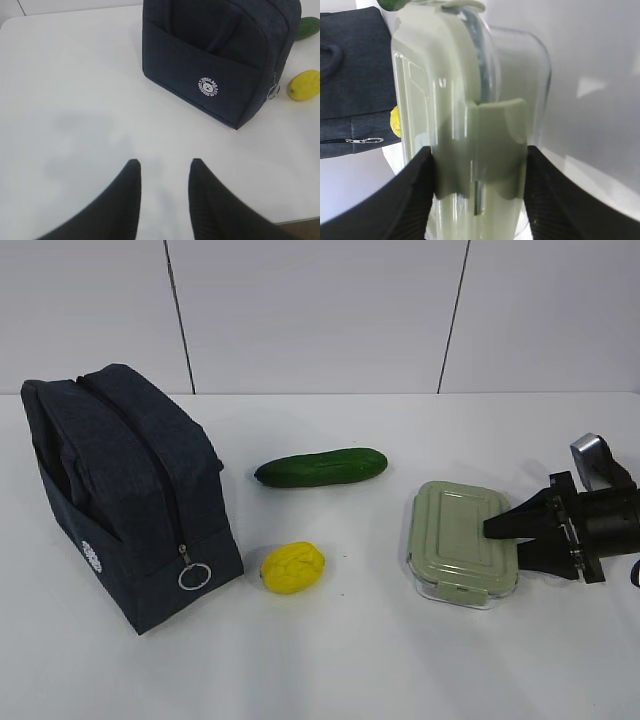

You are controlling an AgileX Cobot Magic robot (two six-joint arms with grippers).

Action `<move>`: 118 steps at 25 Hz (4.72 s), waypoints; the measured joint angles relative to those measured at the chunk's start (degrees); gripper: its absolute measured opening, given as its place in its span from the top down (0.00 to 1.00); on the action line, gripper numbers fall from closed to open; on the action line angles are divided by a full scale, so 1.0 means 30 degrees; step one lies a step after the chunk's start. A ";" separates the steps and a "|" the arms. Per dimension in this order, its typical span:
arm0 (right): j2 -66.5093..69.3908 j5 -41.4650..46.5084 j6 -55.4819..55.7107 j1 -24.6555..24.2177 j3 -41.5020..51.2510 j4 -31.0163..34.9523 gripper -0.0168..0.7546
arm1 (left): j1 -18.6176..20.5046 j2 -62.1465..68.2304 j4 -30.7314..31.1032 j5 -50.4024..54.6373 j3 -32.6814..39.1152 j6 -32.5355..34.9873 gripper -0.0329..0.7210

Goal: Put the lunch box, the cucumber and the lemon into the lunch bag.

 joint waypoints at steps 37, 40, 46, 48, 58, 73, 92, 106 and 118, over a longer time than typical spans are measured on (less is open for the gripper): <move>-0.2399 -0.0553 0.1353 0.0000 0.0000 -0.1352 0.46 | 0.0000 0.0376 -0.0080 -0.0273 -0.0910 -0.2120 0.64; -0.2482 -0.0553 0.1521 0.0000 0.0000 -0.1352 0.46 | 0.0000 0.1808 -0.0346 -0.1097 -0.1565 -0.3773 0.64; -0.2531 -0.0553 0.1685 0.0000 0.0000 -0.1485 0.46 | 0.0000 0.6646 -0.4210 -0.4650 -0.2331 -0.4427 0.64; -0.2713 -0.0553 0.1695 0.0000 0.0000 -0.1526 0.46 | 0.0000 0.8560 -0.5934 -0.6101 -0.2374 -0.4472 0.64; -0.2882 -0.0553 0.1869 0.0000 0.0000 -0.1526 0.46 | 0.0000 1.5888 -1.2479 -1.0309 -0.2374 -0.4518 0.64; -0.2882 -0.0553 0.1998 0.1355 0.0000 -0.1349 0.46 | 0.0000 2.0501 -1.7627 -1.3644 -0.2374 -0.0472 0.64; -0.3409 -0.0514 0.2413 0.1355 -0.0652 -0.1280 0.46 | -0.0106 2.4500 -2.5424 -1.2723 -0.2374 0.8369 0.46; -0.3583 -0.0514 0.2695 0.1355 -0.0652 -0.1436 0.46 | -0.3209 2.5045 -2.5986 -1.4777 -0.2374 0.8592 0.46; -0.3583 -0.0514 0.2832 0.1355 -0.0652 -0.1706 0.46 | -0.3506 2.5045 -2.6191 -1.5821 -0.2374 0.8592 0.73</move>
